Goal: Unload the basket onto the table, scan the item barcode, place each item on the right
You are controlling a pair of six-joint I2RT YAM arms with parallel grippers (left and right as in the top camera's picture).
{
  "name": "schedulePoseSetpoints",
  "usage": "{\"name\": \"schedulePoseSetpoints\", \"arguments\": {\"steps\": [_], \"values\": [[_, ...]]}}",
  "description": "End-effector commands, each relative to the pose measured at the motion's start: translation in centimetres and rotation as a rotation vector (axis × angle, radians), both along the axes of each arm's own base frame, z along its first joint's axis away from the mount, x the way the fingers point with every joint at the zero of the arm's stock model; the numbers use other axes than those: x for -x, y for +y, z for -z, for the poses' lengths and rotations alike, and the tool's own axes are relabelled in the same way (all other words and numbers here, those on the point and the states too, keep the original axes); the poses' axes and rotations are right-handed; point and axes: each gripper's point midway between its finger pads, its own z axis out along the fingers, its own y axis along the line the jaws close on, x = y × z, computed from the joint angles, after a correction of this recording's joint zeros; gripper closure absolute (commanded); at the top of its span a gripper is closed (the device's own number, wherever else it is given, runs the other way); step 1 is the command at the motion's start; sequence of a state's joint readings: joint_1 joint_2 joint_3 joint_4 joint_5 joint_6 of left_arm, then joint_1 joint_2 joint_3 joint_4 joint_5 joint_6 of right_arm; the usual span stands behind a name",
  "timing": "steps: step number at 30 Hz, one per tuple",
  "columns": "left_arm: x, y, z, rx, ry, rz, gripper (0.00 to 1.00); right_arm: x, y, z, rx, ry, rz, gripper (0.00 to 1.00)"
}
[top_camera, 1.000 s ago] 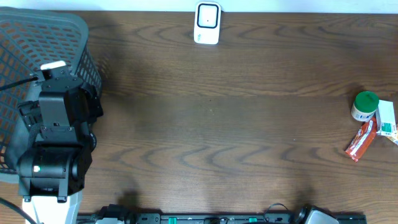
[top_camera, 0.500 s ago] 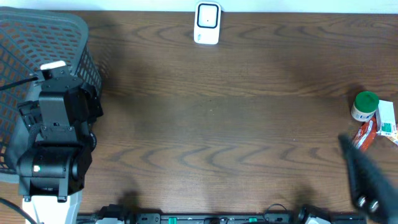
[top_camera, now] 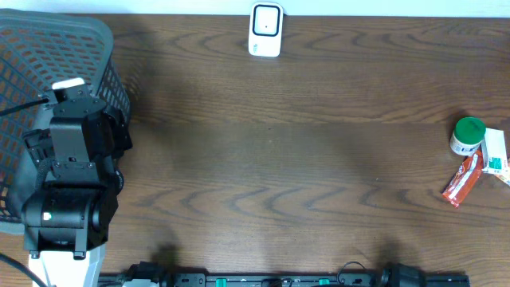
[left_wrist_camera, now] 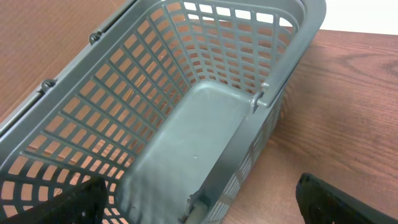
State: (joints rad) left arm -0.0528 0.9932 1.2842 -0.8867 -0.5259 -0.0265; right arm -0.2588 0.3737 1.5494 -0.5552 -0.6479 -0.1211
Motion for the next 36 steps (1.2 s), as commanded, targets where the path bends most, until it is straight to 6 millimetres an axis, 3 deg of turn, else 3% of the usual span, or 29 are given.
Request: {"name": "schedulePoseSetpoints", "arguments": {"steps": [1,4,16,23,28,36], "values": [[0.1,0.3,0.1,-0.002,0.001,-0.015,0.04,0.9,-2.0,-0.2,-0.065,-0.043,0.051,0.01],[0.1,0.3,0.1,-0.002,0.002,-0.015,0.04,2.8,-3.1,-0.4,-0.113,-0.089,0.084,0.01],[0.1,0.3,0.1,-0.002,0.002,-0.015,0.04,10.4,-2.8,0.8,-0.139,-0.215,-0.058,0.01],[0.1,0.3,0.1,-0.002,0.001,-0.015,0.04,14.0,-4.8,1.5,-0.193,-0.284,-0.100,0.01],[0.1,0.3,0.1,-0.002,0.002,-0.015,0.04,17.4,-5.1,2.6,-0.193,-0.348,-0.126,0.01],[0.1,0.3,0.1,-0.002,0.001,-0.015,0.04,18.3,-5.4,2.2,-0.198,-0.377,-0.137,0.01]]}}
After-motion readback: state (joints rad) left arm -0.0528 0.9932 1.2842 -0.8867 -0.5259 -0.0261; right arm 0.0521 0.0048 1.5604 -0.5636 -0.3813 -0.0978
